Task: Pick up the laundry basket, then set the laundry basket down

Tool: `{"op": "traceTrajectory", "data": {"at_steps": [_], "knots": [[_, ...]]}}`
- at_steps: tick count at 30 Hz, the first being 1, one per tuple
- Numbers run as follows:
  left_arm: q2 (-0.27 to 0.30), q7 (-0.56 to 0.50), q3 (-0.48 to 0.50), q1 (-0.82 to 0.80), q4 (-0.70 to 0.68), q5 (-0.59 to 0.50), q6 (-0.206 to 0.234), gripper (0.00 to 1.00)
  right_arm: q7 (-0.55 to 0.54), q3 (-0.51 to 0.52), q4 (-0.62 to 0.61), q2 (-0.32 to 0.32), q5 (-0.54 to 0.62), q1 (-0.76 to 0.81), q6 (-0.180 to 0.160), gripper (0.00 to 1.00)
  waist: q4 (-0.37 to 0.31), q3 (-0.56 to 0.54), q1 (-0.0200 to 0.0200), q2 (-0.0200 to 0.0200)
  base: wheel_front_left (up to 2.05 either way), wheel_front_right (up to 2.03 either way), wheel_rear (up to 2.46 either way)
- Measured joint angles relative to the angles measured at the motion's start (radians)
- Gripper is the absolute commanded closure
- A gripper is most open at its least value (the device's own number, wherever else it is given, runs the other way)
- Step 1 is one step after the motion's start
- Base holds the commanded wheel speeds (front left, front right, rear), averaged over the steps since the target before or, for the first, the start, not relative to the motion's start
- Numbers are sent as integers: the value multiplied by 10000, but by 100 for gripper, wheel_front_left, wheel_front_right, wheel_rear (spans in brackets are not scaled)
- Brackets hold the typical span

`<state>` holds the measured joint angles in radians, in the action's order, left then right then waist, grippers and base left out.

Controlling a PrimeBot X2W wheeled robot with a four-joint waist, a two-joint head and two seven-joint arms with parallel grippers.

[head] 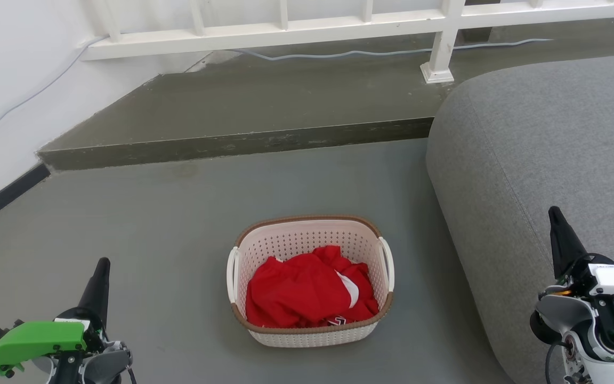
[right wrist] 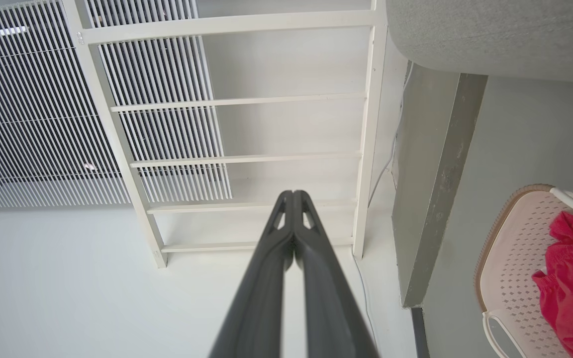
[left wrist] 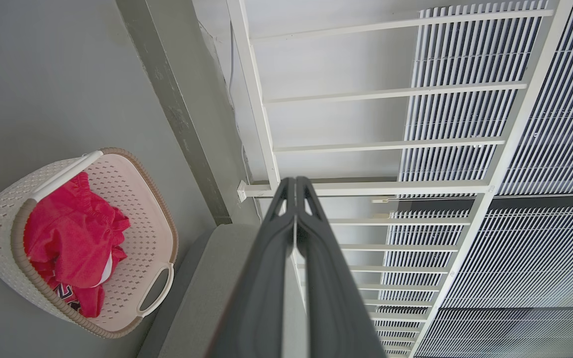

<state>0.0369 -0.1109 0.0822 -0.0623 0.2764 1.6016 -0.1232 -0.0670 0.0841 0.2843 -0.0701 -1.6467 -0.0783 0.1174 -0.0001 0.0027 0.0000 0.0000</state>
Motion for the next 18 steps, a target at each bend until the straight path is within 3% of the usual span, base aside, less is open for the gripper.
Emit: {"op": "traceTrajectory", "data": {"at_steps": [18], "knots": [[0, 0, 0, 0, -2, 0, 2, 100, -15, 17, 0, 2, 0, 0, 0, 100, -1, 1, 0, 0, 0, 0, 0]]}}
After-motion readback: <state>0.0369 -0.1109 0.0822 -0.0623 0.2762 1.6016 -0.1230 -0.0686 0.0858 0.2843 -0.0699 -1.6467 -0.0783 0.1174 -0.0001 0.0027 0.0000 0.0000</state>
